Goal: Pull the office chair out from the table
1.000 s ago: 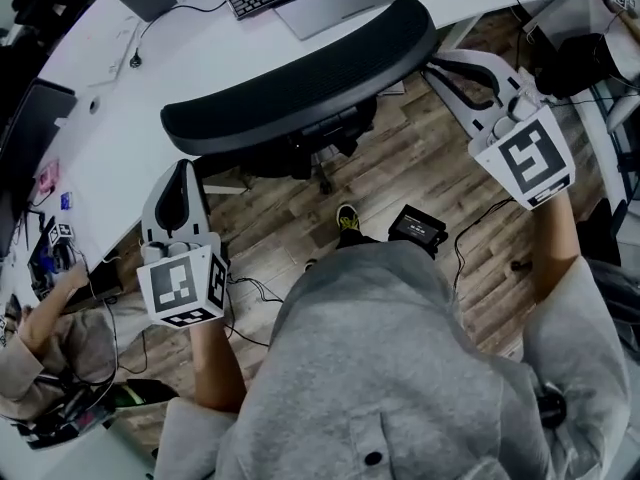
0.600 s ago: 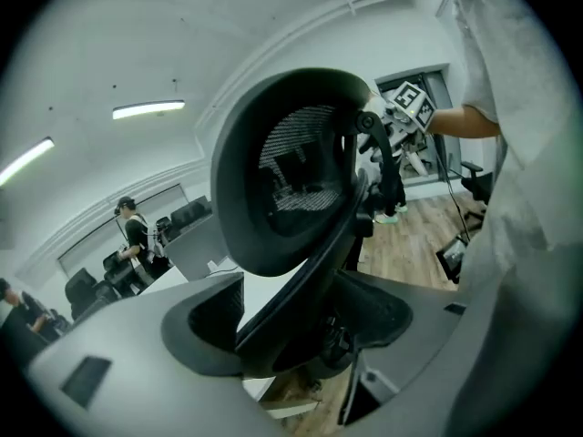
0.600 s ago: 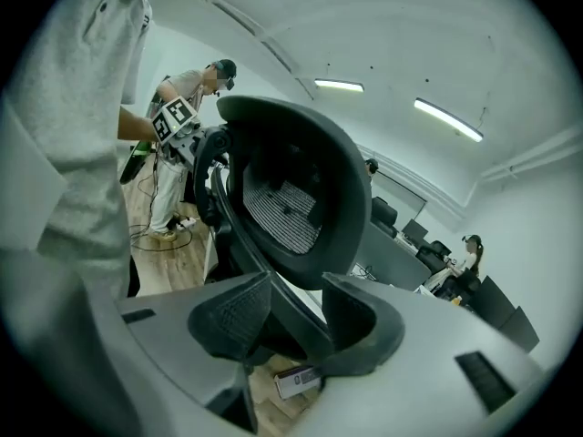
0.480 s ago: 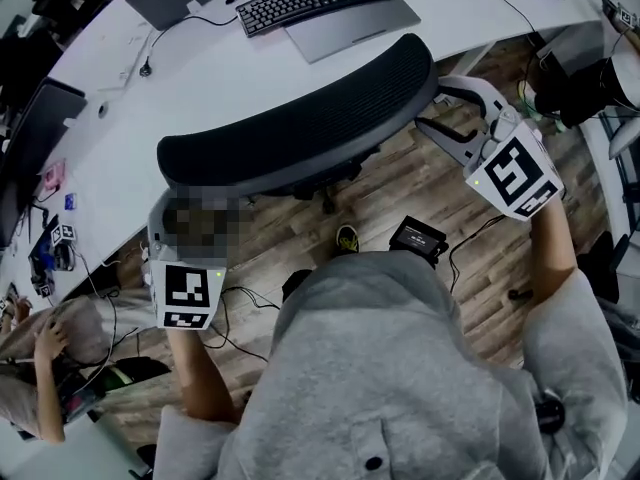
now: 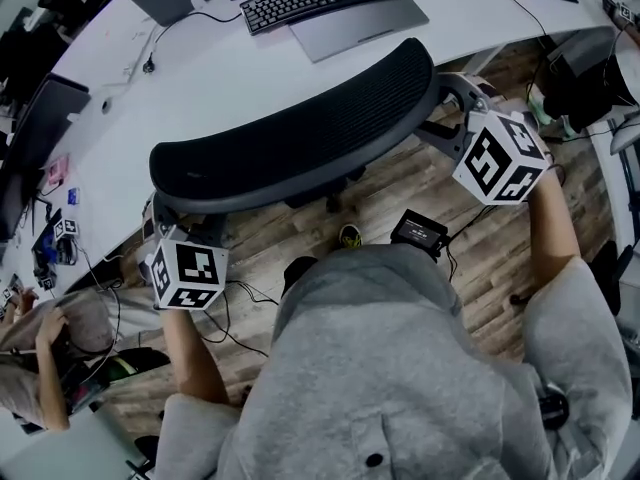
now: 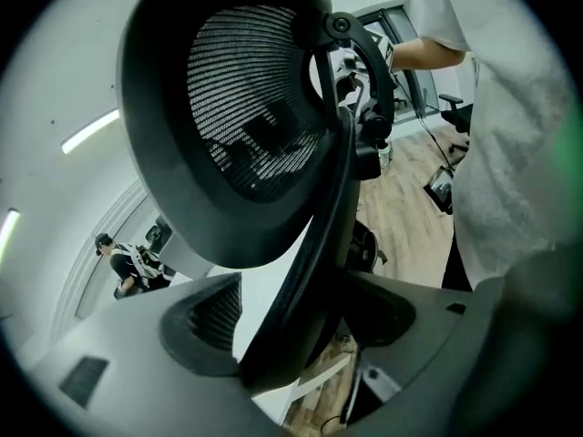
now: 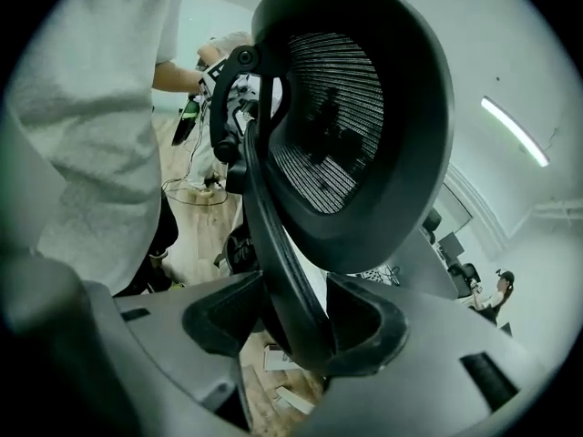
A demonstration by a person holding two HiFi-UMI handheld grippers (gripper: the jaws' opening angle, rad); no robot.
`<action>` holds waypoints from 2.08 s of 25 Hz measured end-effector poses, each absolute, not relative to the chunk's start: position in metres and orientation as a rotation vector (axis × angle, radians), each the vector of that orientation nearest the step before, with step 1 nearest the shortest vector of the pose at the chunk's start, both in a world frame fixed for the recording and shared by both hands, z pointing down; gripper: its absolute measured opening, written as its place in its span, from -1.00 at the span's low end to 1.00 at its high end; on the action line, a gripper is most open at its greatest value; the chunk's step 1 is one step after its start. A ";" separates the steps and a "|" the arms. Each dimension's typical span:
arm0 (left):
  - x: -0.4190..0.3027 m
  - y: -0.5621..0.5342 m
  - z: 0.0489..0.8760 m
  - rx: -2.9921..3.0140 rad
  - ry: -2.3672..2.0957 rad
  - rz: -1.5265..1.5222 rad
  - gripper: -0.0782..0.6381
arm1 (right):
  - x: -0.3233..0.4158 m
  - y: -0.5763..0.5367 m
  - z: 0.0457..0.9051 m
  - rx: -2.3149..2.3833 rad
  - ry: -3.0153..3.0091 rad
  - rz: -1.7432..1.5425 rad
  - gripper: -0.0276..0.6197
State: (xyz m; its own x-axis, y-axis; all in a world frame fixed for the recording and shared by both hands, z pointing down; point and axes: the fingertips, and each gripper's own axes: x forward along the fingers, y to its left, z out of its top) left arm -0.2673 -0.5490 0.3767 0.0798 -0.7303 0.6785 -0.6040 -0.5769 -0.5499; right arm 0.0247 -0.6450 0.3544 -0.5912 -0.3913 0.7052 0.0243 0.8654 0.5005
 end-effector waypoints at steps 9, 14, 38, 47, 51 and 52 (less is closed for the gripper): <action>-0.271 -0.558 0.405 -2.191 1.230 -1.654 0.11 | 0.028 -0.654 0.383 0.133 -1.910 -0.688 -0.24; -0.277 -0.564 0.408 -2.157 1.230 -1.619 0.01 | 0.023 -0.671 0.417 0.095 -1.761 -0.756 -0.29; -0.280 -0.524 0.417 -2.100 0.896 -1.765 -0.51 | 0.024 -0.631 0.419 0.146 -1.761 -0.767 -0.58; -0.280 -0.491 0.418 -2.099 0.858 -1.755 -0.51 | 0.029 -0.585 0.421 0.174 -1.758 -0.739 -0.58; -0.279 -0.474 0.418 -2.100 0.858 -1.746 -0.51 | 0.031 -0.567 0.420 0.180 -1.754 -0.738 -0.58; -0.278 -0.469 0.417 -2.100 0.857 -1.744 -0.51 | 0.031 -0.562 0.420 0.180 -1.752 -0.738 -0.58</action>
State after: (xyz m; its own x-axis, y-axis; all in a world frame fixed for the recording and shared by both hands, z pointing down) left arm -0.2784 -0.4693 0.4173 0.0955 -0.5996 0.7946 -0.2624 -0.7851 -0.5610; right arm 0.0311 -0.5620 0.4195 -0.3208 -0.4797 0.8167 0.2489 0.7893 0.5613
